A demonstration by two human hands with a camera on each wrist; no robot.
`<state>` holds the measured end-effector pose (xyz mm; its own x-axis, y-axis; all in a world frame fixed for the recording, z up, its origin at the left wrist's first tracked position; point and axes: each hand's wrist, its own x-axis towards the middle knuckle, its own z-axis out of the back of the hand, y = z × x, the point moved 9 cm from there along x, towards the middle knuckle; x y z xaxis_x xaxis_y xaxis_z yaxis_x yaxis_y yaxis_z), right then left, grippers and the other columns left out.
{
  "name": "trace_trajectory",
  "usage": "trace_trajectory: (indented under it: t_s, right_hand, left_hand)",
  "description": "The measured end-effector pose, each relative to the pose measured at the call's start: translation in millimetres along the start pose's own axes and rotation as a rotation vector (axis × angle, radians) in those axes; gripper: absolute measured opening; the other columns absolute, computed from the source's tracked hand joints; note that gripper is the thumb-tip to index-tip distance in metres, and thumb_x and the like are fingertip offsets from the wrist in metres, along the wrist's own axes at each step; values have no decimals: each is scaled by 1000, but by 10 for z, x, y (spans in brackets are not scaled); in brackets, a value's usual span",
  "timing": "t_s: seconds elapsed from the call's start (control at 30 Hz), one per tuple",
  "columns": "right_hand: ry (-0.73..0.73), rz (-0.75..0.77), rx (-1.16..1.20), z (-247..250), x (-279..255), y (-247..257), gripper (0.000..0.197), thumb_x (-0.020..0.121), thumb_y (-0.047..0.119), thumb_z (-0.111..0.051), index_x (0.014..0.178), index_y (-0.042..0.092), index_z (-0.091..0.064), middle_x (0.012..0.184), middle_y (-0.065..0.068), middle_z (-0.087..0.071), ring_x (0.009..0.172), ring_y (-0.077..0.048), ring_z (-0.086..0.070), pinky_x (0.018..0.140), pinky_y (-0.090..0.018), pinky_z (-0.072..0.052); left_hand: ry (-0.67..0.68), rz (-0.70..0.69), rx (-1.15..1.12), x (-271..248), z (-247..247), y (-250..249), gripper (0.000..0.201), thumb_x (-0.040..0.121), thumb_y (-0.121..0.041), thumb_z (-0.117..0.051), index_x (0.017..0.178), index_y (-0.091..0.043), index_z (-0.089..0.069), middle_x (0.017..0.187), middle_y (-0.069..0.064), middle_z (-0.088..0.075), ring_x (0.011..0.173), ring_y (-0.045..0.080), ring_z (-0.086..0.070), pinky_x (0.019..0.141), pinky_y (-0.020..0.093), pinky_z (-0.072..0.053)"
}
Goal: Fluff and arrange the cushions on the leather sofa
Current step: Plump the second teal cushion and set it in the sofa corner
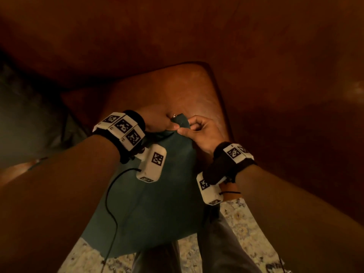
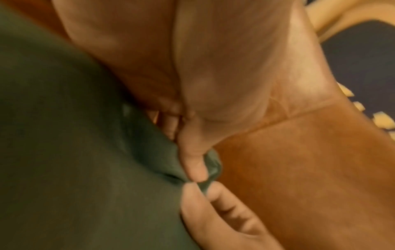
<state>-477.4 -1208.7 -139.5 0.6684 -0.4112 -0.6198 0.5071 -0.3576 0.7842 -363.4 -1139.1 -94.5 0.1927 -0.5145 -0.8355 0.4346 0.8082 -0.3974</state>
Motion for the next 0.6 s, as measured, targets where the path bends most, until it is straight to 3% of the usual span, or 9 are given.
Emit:
trace_trajectory:
  t_s: [0.1,0.13,0.23,0.3,0.37,0.4,0.5,0.57,0.6]
  right_hand:
    - [141,15,-14,-62,-21,23,22,80,-3,-75,76,16,-65,63,-5,-60,53,-5,-58,58,-19,-51]
    - [165,21,-1,-61,-34,36,22,81,-3,-74,76,16,-66,61,-4,-61,53,-6,-58,59,-20,-51]
    - [114,42,-50,17,-15,-5,24,87,6,-71,71,23,-66,56,3,-58,54,-11,-54,58,-27,-47]
    - [1,56,-124,107,-1,-56,27,90,23,-71,64,28,-64,54,11,-51,52,-7,-47,58,-29,-41]
    - [-76,18,-129,139,-55,-119,26,86,46,-68,65,31,-63,57,12,-52,56,-7,-49,61,-36,-45]
    - [-78,-14,-107,119,-87,-169,27,81,56,-68,71,31,-65,62,12,-57,62,-9,-55,67,-39,-49]
    - [-43,-75,-137,23,-134,-269,39,67,57,-80,89,27,-67,83,2,-72,81,-16,-70,81,-34,-57]
    - [-75,-55,-121,51,-122,-231,29,73,43,-82,86,23,-66,78,-5,-70,74,-17,-69,78,-31,-56]
    - [-111,-52,-135,114,-110,-197,22,78,37,-80,85,22,-65,72,-2,-67,67,-11,-65,72,-25,-53]
  left_hand:
    - [-144,-41,46,-26,239,-98,33,79,-24,-76,65,-21,-46,71,-1,-52,70,17,-49,61,29,-38]
    - [-203,-63,79,-45,324,-147,39,76,-23,-79,63,-19,-42,68,-1,-49,68,18,-47,60,31,-37]
    - [-319,-94,5,-26,472,-164,29,74,-20,-80,82,-17,-52,78,-2,-57,76,19,-56,66,32,-44]
    - [-251,-53,-201,32,430,-64,30,84,-19,-73,108,-17,-55,95,-3,-60,94,17,-58,78,28,-48]
    - [-131,18,-155,87,336,1,27,90,-31,-65,110,-13,-61,107,2,-62,102,18,-57,87,32,-46]
    - [-128,31,-81,95,332,11,24,91,-34,-62,105,-14,-65,104,3,-64,100,20,-59,83,30,-43]
    - [-418,80,-58,74,514,124,14,93,-29,-60,99,-19,-68,96,4,-64,98,26,-61,76,29,-41]
    - [-619,166,-193,-71,570,320,16,96,-29,-53,105,-20,-64,106,8,-63,104,28,-59,78,31,-41]
    - [-702,198,-239,-162,573,409,19,98,-28,-50,110,-19,-61,114,9,-62,109,29,-56,83,32,-41]
